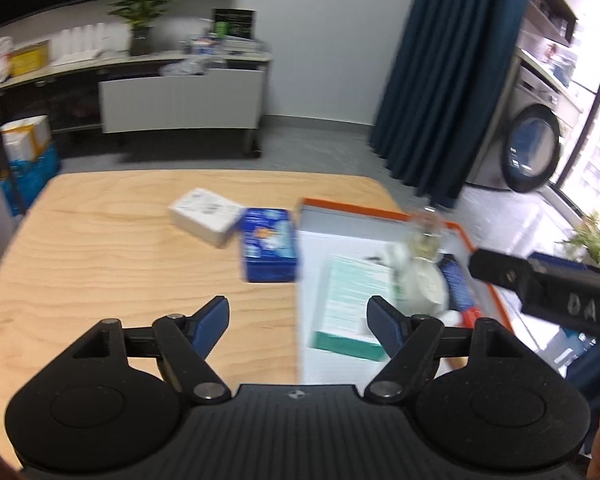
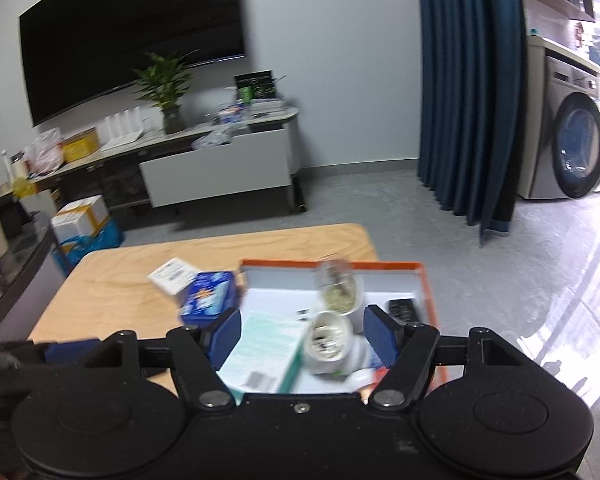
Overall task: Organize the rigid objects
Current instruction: 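Grasp the white barcode box with the left gripper while the right grasps the blue tin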
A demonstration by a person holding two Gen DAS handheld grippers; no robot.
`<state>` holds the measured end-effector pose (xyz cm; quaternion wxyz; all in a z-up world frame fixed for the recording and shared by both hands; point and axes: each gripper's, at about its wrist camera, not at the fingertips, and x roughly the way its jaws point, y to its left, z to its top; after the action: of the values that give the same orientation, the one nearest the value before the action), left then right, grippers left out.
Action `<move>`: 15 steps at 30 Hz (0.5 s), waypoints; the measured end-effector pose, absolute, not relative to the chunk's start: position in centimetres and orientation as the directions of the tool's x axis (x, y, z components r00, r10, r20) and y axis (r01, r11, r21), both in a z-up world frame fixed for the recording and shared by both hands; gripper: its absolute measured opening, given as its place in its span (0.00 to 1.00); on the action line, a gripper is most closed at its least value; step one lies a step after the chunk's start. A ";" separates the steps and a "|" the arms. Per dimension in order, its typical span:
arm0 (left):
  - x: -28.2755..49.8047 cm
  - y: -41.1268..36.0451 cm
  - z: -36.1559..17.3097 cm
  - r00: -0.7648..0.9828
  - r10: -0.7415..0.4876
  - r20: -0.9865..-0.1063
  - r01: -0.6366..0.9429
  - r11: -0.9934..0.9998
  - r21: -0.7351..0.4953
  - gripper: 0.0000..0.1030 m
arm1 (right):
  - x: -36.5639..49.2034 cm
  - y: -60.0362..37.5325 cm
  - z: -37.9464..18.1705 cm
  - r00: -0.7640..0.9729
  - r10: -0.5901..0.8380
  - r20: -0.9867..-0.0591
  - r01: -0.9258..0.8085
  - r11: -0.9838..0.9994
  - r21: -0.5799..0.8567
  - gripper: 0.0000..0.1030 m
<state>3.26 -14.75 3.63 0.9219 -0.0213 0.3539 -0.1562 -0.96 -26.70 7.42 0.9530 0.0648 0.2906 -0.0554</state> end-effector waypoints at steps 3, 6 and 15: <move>3.3 -12.6 4.3 0.717 -0.271 -0.642 0.238 0.961 -0.140 0.78 | -0.7 -24.8 7.4 0.822 -0.040 -0.569 0.111 0.990 0.091 0.79; 3.3 -10.6 4.9 0.735 -0.245 -0.632 0.209 0.969 -0.133 0.81 | -0.3 -23.2 7.3 0.817 -0.013 -0.577 0.086 0.991 0.099 0.80; 5.1 -6.5 4.9 0.742 -0.195 -0.641 0.147 0.981 -0.128 0.83 | 2.2 -19.9 6.5 0.786 0.038 -0.617 0.028 0.995 0.097 0.82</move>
<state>5.15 -6.47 4.87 0.9326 -0.0346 0.3473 -0.0917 2.21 -19.88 6.51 0.9437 0.0507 0.3270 0.0025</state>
